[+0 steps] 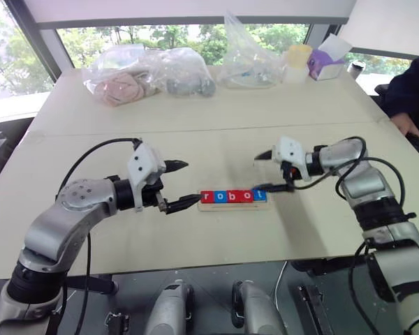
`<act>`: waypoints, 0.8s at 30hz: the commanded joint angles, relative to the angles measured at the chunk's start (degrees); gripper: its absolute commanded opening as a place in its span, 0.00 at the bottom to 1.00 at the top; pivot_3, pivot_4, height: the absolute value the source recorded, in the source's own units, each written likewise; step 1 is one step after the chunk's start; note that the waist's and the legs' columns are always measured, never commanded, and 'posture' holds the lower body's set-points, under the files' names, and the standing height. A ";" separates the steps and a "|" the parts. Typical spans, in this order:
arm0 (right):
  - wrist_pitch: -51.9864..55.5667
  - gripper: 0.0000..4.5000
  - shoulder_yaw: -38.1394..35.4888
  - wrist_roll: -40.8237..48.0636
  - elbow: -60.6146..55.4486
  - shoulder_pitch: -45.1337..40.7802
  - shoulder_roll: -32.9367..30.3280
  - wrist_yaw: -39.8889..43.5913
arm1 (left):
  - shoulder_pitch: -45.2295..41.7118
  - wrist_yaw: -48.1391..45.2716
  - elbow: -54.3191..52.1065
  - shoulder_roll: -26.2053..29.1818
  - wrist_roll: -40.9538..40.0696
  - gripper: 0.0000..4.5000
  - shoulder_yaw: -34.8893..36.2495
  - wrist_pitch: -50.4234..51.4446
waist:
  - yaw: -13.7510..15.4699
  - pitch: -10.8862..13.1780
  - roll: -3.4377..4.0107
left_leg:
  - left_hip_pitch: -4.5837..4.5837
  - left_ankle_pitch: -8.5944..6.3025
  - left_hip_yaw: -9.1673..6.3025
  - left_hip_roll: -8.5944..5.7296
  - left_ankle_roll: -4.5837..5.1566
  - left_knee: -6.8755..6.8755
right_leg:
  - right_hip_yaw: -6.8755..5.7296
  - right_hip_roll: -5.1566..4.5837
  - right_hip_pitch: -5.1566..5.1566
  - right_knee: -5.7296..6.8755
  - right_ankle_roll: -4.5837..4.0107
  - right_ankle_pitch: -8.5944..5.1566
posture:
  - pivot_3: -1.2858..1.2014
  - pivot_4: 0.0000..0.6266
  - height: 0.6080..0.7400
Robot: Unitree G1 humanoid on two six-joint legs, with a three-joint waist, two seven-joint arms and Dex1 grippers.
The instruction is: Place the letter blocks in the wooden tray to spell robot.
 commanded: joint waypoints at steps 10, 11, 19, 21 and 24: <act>-9.97 0.99 0.45 -5.16 5.33 1.63 -0.40 -6.92 | -0.79 -0.25 -1.56 0.38 -0.64 1.00 1.25 -0.25 | -0.25 0.00 0.00 | 0.00 0.01 0.05 0.00 0.01 0.00 | 0.02 0.03 0.00 0.03 0.01 0.01 | 0.52 0.24 0.89; -9.85 0.99 0.39 -5.05 5.10 1.78 -0.32 -6.79 | -0.81 -0.25 -1.57 0.38 -0.65 1.00 1.26 -0.22 | -0.25 0.00 0.00 | 0.00 0.01 0.05 0.00 0.01 0.00 | 0.02 0.03 0.00 0.03 0.01 0.01 | 0.52 0.24 0.89; -8.29 0.99 0.39 -4.33 1.89 3.36 -0.42 -4.01 | -0.79 -0.43 -1.57 0.54 -0.69 1.00 1.39 -0.26 | -0.22 0.00 0.00 | 0.00 0.01 0.05 0.00 0.01 0.01 | 0.02 0.03 0.00 0.03 0.02 0.01 | 0.52 0.24 0.89; -7.88 0.99 0.20 -4.12 1.47 3.48 -0.35 -3.70 | -0.79 -0.43 -1.57 0.53 -0.69 1.00 1.38 -0.26 | -0.22 0.00 0.00 | 0.00 0.01 0.05 0.00 0.01 0.01 | 0.02 0.03 0.00 0.03 0.02 0.01 | 0.52 0.24 0.89; -7.28 0.99 0.14 -3.50 0.25 3.89 -0.49 -2.73 | -0.82 -0.46 -1.55 0.50 -0.72 1.00 1.31 -0.23 | -0.23 0.00 0.00 | 0.01 0.02 0.05 0.00 0.01 0.01 | 0.02 0.03 0.00 0.03 0.02 0.01 | 0.52 0.24 0.89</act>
